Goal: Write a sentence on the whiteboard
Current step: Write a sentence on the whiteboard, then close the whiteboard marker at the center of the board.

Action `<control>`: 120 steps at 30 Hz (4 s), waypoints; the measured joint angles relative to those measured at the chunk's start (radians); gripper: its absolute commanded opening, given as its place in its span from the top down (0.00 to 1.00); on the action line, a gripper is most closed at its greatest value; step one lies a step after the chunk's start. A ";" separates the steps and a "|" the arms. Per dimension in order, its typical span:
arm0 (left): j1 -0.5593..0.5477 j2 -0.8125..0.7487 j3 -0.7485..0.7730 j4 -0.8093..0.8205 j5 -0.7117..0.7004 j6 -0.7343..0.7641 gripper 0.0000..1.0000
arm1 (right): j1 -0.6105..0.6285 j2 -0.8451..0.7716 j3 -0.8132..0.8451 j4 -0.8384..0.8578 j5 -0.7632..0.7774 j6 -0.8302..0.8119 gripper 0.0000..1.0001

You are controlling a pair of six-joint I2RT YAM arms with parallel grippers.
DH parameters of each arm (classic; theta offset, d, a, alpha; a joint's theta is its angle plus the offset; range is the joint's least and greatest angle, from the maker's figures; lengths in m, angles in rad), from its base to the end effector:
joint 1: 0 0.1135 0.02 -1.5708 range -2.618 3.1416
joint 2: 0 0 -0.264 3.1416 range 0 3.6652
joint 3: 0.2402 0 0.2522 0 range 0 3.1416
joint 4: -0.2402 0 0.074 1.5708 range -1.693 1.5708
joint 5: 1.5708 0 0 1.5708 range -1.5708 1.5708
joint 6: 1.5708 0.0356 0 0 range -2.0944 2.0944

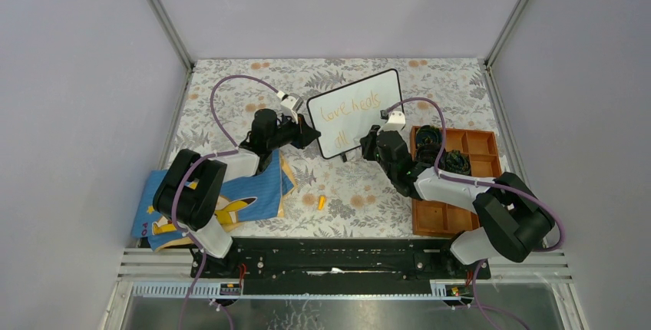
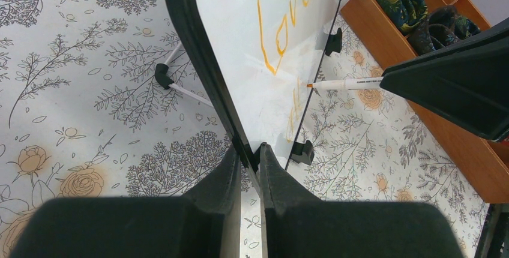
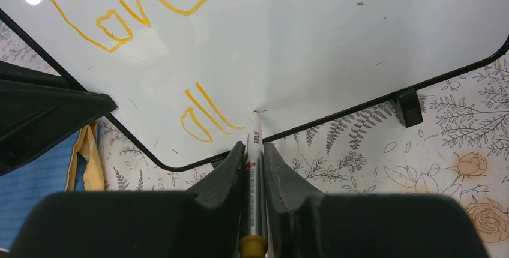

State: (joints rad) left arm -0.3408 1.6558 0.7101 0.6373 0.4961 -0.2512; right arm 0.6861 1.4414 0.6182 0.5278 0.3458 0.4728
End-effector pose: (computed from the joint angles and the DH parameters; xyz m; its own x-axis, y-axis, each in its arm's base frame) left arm 0.3098 -0.1279 0.1811 -0.4564 -0.0701 -0.8870 0.6277 0.6812 -0.3768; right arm 0.2392 0.1803 0.2052 -0.3577 0.2608 -0.8967 -0.2047 0.9150 0.3478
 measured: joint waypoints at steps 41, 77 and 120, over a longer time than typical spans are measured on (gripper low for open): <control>-0.001 0.000 0.002 -0.008 -0.007 0.000 1.00 | -0.005 -0.877 -0.107 -0.554 -0.077 -0.043 1.00; 0.022 -0.051 -0.023 -0.066 0.002 0.008 0.73 | -0.005 -1.014 -0.165 -0.666 -0.067 -0.058 1.00; 0.062 -0.378 -0.108 -0.351 -0.346 -0.035 0.24 | -0.005 -1.018 -0.165 -0.665 -0.079 -0.073 1.00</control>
State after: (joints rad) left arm -0.2787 1.2781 0.6018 0.2867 0.1497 -0.2863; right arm 0.6811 0.4236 0.4530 -0.1371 0.2672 0.4000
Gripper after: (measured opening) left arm 0.722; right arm 0.187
